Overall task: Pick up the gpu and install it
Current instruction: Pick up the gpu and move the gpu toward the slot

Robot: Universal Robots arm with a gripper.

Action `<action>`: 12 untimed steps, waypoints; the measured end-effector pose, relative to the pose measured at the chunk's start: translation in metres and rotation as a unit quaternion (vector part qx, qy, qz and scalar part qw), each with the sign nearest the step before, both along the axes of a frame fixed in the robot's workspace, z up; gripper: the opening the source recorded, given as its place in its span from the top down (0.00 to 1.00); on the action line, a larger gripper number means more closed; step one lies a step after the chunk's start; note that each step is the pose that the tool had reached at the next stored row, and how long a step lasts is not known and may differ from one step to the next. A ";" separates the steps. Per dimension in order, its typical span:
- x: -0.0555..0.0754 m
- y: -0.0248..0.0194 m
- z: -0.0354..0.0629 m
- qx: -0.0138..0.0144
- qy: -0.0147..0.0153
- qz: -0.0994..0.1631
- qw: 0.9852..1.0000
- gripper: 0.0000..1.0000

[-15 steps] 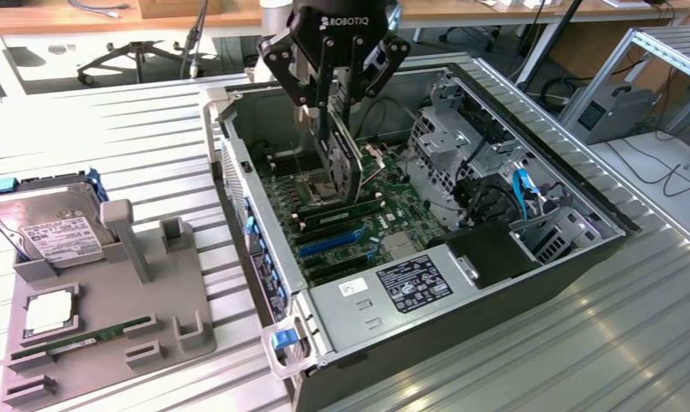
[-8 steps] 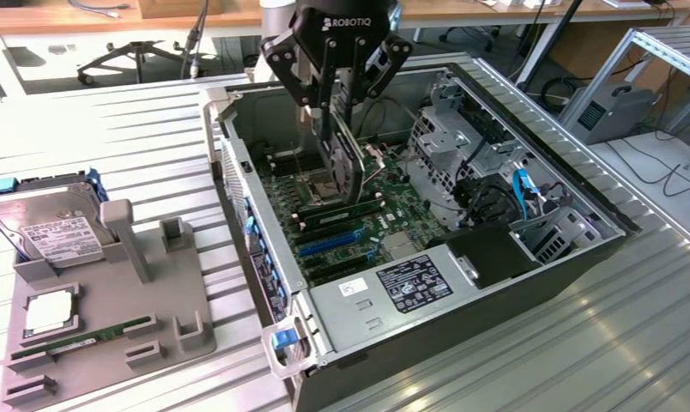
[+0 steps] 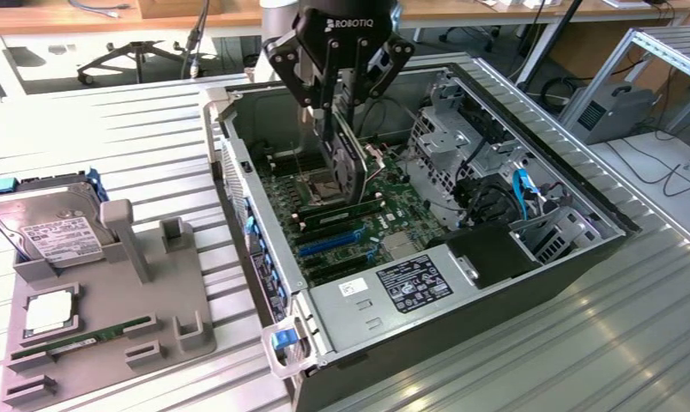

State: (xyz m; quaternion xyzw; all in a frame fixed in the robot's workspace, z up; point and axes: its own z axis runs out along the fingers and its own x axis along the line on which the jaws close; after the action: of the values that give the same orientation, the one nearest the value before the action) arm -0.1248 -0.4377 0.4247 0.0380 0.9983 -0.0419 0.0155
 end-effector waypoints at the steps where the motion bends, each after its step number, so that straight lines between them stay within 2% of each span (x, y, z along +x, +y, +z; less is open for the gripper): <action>1: 0.000 0.0000 -0.0001 0.000 0.000 0.000 1.000 0.73; 12: 0.005 0.0000 -0.0015 -0.002 0.000 0.000 1.000 0.73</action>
State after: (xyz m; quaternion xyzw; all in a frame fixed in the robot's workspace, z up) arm -0.1202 -0.4377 0.4232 0.0380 0.9982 -0.0436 0.0156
